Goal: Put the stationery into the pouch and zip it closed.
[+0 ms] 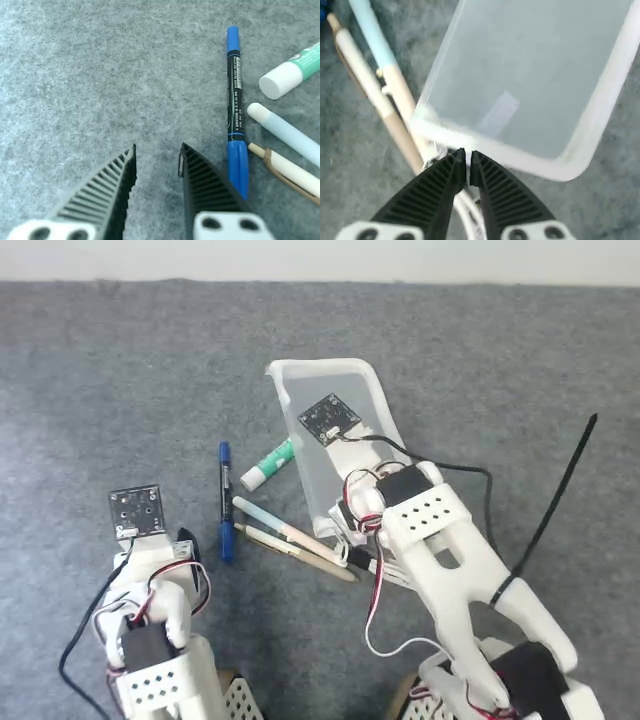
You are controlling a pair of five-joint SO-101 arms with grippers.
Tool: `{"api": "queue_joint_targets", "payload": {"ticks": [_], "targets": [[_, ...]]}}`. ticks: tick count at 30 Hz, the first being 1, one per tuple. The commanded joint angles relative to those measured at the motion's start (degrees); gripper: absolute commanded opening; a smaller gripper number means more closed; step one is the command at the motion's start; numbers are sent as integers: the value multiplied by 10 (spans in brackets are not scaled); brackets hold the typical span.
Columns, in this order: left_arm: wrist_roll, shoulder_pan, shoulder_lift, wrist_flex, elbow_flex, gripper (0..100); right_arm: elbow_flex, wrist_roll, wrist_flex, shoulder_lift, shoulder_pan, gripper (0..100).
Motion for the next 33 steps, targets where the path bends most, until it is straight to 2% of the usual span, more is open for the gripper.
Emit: {"api": "queue_joint_targets", "payload": {"ticks": [1, 5, 12, 20, 23, 33], "targets": [[-4, -2, -11, -13, -12, 134, -32, -5, 47, -6, -36, 91], [-4, -2, -11, -13, -12, 134, -30, -5, 73, 1, -58, 123], [-4, -2, -11, -13, -12, 134, 20, -4, 29, 1, -87, 123], [-4, -2, -11, -13, -12, 134, 53, 1, -10, 3, -80, 128], [-4, -2, -11, -13, -12, 134, 54, 25, -12, 5, -75, 128], [-4, -2, -11, -13, -12, 134, 24, 36, -44, 117, -51, 128]]}}
